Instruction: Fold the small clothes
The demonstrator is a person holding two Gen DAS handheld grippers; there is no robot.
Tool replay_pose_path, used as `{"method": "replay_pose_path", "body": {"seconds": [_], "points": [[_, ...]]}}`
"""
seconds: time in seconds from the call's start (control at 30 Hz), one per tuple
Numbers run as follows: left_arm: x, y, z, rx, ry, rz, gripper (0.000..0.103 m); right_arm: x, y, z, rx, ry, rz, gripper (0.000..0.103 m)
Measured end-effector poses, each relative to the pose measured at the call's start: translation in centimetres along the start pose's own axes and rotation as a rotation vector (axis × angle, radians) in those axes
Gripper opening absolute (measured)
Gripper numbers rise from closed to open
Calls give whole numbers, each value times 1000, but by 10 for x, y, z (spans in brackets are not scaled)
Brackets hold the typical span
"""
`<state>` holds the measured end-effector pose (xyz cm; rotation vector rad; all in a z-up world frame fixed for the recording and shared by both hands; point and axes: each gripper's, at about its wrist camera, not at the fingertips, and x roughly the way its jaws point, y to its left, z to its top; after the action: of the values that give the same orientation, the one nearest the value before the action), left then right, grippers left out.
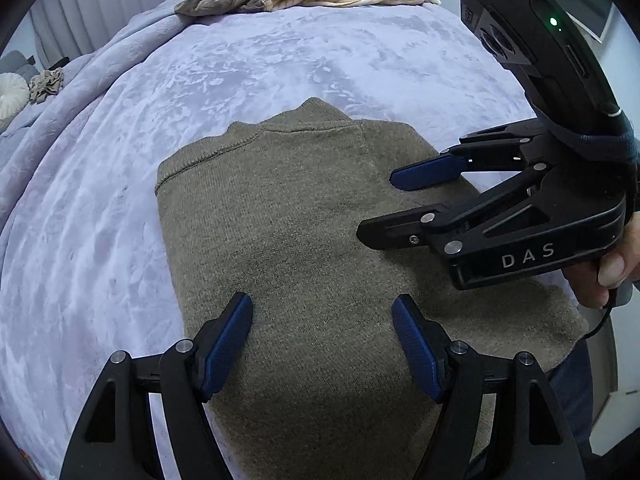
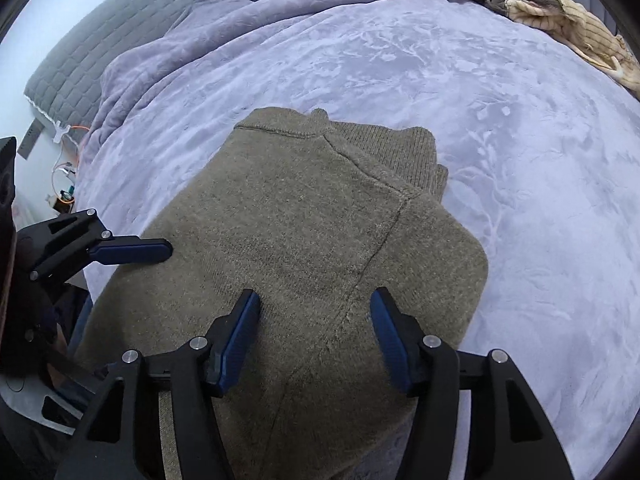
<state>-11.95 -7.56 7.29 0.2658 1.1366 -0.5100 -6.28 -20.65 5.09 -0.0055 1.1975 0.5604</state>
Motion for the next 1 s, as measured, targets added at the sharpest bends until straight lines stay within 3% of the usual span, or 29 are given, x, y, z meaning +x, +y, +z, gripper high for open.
{"method": "replay_pose_path", "body": {"seconds": [0.13, 0.3, 0.4, 0.43, 0.47, 0.57, 0.67, 0.7, 0.77, 0.9, 1.0], "points": [[-6, 0, 2, -10, 22, -1, 74, -2, -1, 2, 20, -3, 7, 63], [-34, 2, -1, -58, 16, 35, 74, -47, 17, -6, 18, -84, 18, 63], [-50, 2, -5, -93, 7, 123, 74, -73, 32, -20, 20, -120, -44, 66], [-55, 1, -6, -100, 8, 156, 74, -81, 36, -23, 31, -129, -72, 71], [-60, -1, -7, -104, 0, 175, 74, -89, 40, -27, 42, -143, -89, 78], [-75, -4, -9, -114, -38, 207, 74, -108, 53, -34, 62, -172, -140, 80], [-84, -6, -11, -135, -49, 209, 76, -115, 66, -38, 70, -166, -215, 80], [-84, -4, -11, -147, -46, 203, 88, -115, 70, -39, 73, -157, -239, 80], [-85, -3, -14, -169, -49, 190, 95, -113, 75, -42, 72, -142, -282, 80], [-83, 3, -18, -205, -34, 169, 95, -111, 80, -49, 77, -127, -324, 80], [-85, -2, -22, -196, -52, 216, 95, -111, 87, -54, 60, -123, -346, 80]]}}
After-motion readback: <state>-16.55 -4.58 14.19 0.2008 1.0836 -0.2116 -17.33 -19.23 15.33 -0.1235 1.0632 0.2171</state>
